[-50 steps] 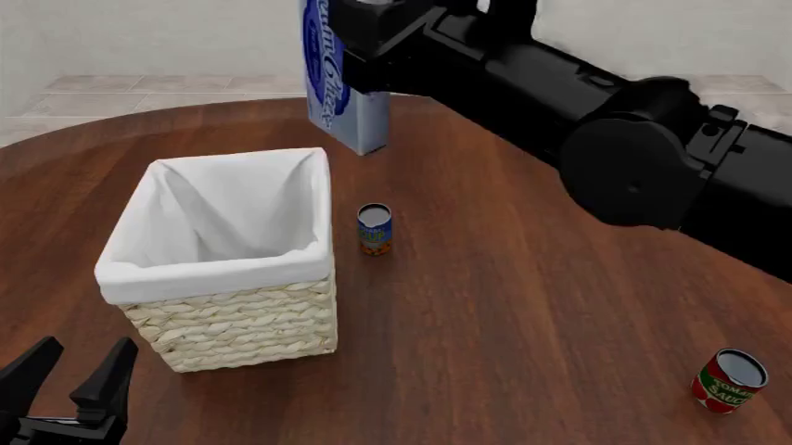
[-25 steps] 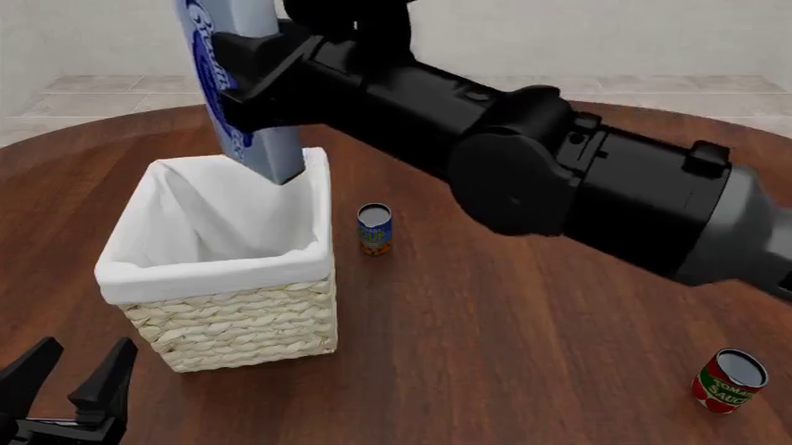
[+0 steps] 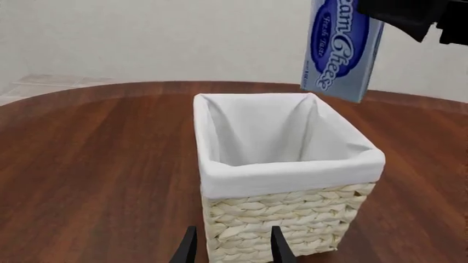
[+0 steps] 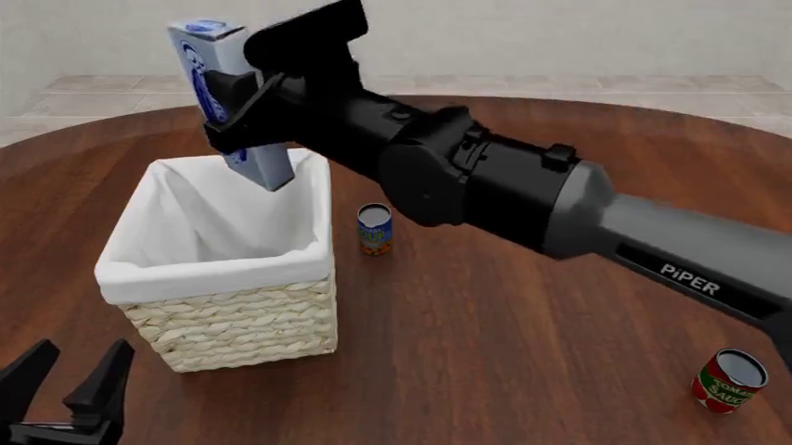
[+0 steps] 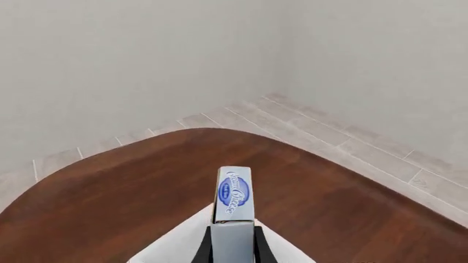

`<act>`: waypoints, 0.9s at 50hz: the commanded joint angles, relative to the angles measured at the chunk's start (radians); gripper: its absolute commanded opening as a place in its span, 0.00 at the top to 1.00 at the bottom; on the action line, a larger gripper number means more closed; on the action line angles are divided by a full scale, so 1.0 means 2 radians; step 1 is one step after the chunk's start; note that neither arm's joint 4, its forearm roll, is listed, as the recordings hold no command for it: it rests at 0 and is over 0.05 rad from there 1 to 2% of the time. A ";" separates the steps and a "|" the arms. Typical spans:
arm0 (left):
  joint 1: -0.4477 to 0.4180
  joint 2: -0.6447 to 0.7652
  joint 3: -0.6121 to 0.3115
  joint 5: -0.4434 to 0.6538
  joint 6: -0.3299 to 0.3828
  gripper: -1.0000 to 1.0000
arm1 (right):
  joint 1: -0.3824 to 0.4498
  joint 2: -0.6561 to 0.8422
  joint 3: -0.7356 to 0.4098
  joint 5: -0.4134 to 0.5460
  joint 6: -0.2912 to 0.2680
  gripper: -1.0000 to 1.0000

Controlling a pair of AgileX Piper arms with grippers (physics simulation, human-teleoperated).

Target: Pick up the cream cheese box, and put it in the basket.

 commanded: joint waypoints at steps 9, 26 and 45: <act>0.001 -0.014 0.000 0.009 -0.003 0.00 | 0.032 0.022 0.021 -0.036 0.019 1.00; 0.002 -0.021 0.000 0.013 -0.003 0.00 | 0.044 0.068 0.024 -0.050 -0.011 1.00; 0.001 -0.026 0.000 0.016 -0.006 0.00 | 0.046 0.107 -0.002 -0.046 -0.074 1.00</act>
